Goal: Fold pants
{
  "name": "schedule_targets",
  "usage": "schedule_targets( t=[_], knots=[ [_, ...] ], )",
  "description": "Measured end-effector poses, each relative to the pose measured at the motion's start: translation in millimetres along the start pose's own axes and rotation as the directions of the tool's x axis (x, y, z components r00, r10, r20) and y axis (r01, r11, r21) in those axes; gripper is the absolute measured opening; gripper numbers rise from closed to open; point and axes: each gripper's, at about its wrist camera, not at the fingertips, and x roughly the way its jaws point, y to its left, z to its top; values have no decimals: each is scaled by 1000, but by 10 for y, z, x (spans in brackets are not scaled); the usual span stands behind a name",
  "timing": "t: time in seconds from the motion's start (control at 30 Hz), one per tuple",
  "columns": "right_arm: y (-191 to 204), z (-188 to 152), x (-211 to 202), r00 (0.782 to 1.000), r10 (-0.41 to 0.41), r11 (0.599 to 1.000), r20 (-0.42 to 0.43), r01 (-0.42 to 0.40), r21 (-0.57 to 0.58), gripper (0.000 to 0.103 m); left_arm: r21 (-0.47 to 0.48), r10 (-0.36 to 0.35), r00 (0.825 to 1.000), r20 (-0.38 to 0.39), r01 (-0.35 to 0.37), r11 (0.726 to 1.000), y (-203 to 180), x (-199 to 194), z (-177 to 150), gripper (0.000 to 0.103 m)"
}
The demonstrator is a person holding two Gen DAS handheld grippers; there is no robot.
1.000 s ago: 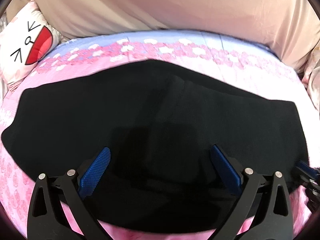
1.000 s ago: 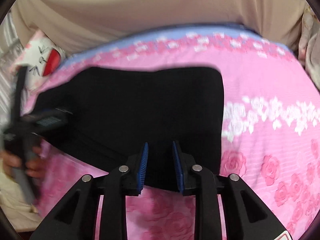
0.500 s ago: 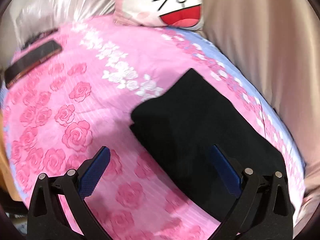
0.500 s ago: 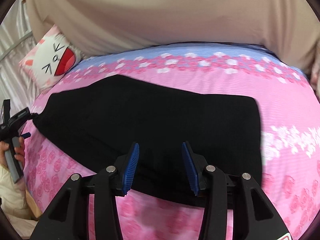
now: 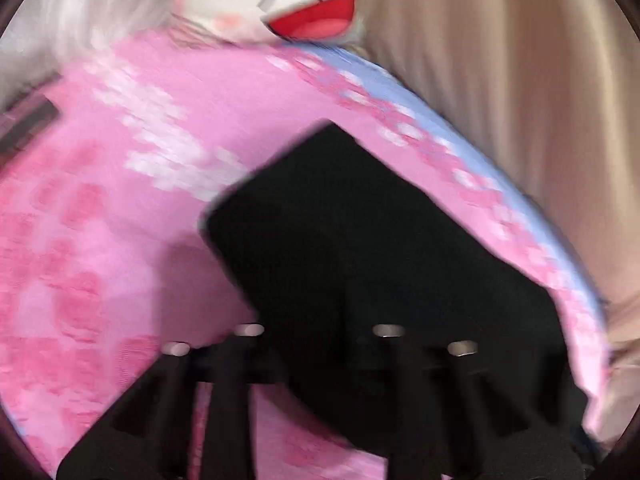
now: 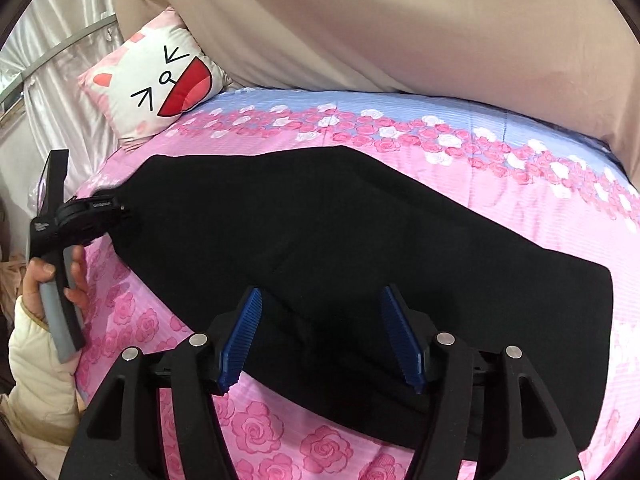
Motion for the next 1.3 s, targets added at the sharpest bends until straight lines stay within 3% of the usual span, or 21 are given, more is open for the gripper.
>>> schedule_targets(
  t=[0.17, 0.3, 0.4, 0.5, 0.57, 0.63, 0.7, 0.73, 0.77, 0.8, 0.83, 0.87, 0.93, 1.03, 1.1, 1.2, 1.3],
  knots=[
    [-293, -63, -160, 998, -57, 996, 26, 55, 71, 61, 152, -88, 990, 109, 71, 986, -546, -438, 24, 15],
    [-615, -148, -334, 993, -101, 984, 56, 92, 150, 61, 331, -220, 967, 132, 166, 929, -1309, -808, -169, 15],
    [-859, -232, -469, 989, -122, 972, 78, 104, 210, 61, 460, -315, 945, 85, 243, 854, -1922, -946, -480, 15],
    [-1116, -346, -603, 984, -148, 958, 96, 119, 260, 61, 561, -350, 937, -12, 296, 773, -2409, -907, -933, 16],
    [-1304, -436, -672, 982, -162, 946, 98, 126, 300, 61, 602, -313, 945, -97, 306, 738, -2669, -692, -1281, 16],
    [-1454, -524, -705, 984, -154, 933, 93, 114, 341, 63, 640, -234, 961, -144, 271, 719, -2813, -422, -1574, 19],
    [-1588, -604, -708, 988, -129, 920, 84, 88, 382, 63, 689, -133, 979, -152, 201, 696, -2894, -173, -1870, 26],
    [-1635, -631, -710, 989, -121, 915, 81, 80, 396, 63, 712, -139, 986, -95, 165, 682, -2897, -215, -1958, 27],
    [-1678, -662, -716, 991, -112, 910, 78, 71, 408, 63, 724, -157, 985, -71, 159, 672, -2897, -301, -1993, 44],
    [-1690, -666, -727, 991, -109, 910, 77, 68, 409, 63, 720, -181, 978, -98, 196, 666, -2879, -359, -1990, 80],
    [-1693, -664, -736, 991, -109, 912, 80, 67, 406, 63, 695, -217, 964, -152, 260, 670, -2845, -447, -1957, 94],
    [-1677, -649, -742, 990, -109, 915, 84, 67, 398, 63, 658, -271, 946, -177, 319, 683, -2773, -561, -1905, 96],
    [-1626, -593, -744, 990, -105, 925, 97, 61, 376, 63, 626, -319, 935, -156, 344, 700, -2622, -752, -1809, 96],
    [-1519, -475, -751, 990, -59, 938, 126, 12, 346, 67, 628, -297, 952, -75, 277, 727, -2441, -951, -1632, 97],
    [-1407, -349, -700, 989, 31, 944, 147, -77, 321, 70, 610, -224, 975, -9, 183, 771, -2307, -976, -1487, 97],
    [-1212, -134, -464, 975, 177, 942, 136, -208, 264, 70, 564, -131, 990, 56, 76, 822, -2053, -888, -1236, 97],
    [-1131, 9, -183, 981, 171, 946, 95, -191, 263, 70, 467, -80, 996, 43, 50, 883, -1723, -796, -1001, 97]
  ],
)
